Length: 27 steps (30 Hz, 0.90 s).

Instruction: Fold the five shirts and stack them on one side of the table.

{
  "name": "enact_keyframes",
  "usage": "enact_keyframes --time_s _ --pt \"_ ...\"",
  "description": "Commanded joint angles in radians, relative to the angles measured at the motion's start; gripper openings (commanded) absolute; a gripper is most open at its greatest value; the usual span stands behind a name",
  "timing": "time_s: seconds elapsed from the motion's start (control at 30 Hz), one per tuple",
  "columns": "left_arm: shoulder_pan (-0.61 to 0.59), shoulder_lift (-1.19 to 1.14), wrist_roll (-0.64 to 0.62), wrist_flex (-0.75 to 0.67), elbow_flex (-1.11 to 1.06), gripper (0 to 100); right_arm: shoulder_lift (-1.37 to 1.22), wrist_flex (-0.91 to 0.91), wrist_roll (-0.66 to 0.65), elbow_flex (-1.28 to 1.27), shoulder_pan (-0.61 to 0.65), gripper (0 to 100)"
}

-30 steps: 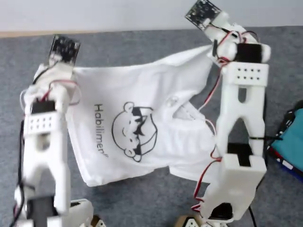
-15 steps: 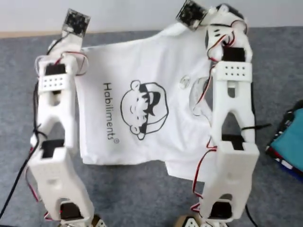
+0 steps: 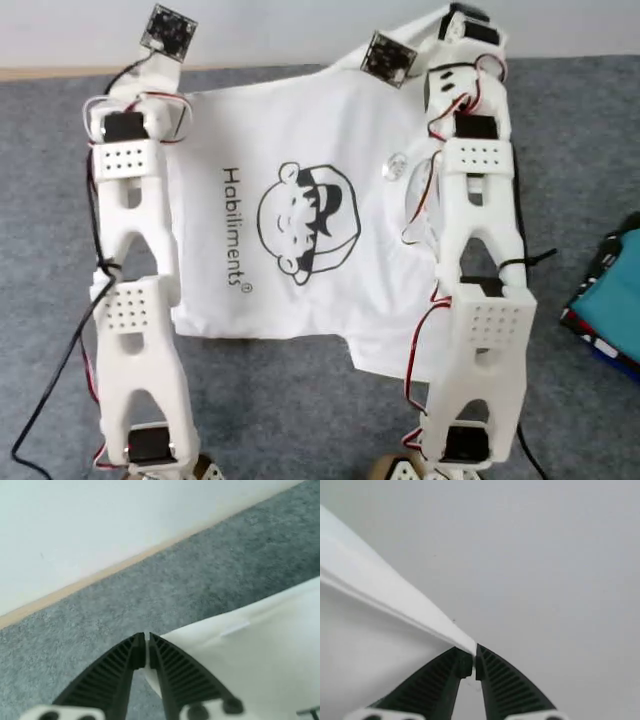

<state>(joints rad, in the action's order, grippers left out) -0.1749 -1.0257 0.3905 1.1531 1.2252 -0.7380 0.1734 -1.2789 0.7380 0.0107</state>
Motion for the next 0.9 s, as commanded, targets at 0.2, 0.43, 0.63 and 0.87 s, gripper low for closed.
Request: enact_keyframes --time_s 0.2,0.43,0.63,0.87 --pt "0.044 -0.018 0.081 0.445 0.262 1 0.160 0.403 -0.020 0.014 0.004 1.0" --pt "0.046 -0.012 0.124 0.603 0.259 0 0.277 0.832 -0.020 0.014 0.004 1.0" --pt "0.035 -0.011 0.124 0.605 0.255 0 0.337 1.116 -0.018 0.014 -0.001 1.0" --pt "0.025 0.063 0.141 0.608 0.088 0 0.397 1.385 -0.015 0.014 -0.002 1.1"
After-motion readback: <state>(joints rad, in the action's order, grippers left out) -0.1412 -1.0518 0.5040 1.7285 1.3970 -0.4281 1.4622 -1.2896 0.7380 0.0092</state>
